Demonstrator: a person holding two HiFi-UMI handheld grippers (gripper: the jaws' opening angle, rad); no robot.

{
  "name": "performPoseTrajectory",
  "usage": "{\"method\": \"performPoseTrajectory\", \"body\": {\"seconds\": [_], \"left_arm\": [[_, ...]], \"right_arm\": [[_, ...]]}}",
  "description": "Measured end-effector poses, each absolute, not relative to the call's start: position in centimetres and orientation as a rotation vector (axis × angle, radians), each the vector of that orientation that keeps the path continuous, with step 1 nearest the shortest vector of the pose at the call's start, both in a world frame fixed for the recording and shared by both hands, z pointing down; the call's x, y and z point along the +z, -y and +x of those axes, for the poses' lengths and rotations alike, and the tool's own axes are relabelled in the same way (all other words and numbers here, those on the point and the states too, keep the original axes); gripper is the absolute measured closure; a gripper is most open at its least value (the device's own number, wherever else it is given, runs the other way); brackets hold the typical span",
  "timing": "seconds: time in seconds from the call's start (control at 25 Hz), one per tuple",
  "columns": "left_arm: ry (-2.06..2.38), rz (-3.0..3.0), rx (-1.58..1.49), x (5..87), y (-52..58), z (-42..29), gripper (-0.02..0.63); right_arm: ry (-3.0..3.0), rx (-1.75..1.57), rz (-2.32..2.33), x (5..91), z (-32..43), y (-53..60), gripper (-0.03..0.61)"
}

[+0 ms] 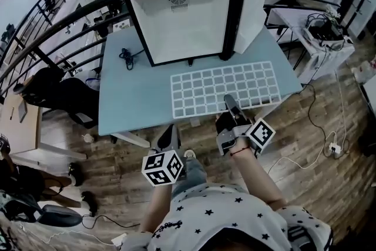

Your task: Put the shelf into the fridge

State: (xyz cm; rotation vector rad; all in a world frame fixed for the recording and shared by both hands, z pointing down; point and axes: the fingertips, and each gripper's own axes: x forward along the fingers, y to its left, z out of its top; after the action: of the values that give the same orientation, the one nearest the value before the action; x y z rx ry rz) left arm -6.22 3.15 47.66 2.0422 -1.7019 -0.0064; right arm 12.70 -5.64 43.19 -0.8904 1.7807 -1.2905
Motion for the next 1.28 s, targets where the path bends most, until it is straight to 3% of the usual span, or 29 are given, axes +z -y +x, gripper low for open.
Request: {"method": "performPoseTrajectory", "body": {"seconds": [1.12,1.28], "left_arm": [[1.689,2.165,0.028,45.2,14.9,-16.4,0.607],[1.660,2.206,0.062,45.0,16.5,-16.5,0.548]], "right_arm": [[-1.694,-1.298,-0.887,42.1,4.1,22.8,0.540],[-1.684,-1.299,-0.894,42.2,3.3,24.3,0.540]]}}
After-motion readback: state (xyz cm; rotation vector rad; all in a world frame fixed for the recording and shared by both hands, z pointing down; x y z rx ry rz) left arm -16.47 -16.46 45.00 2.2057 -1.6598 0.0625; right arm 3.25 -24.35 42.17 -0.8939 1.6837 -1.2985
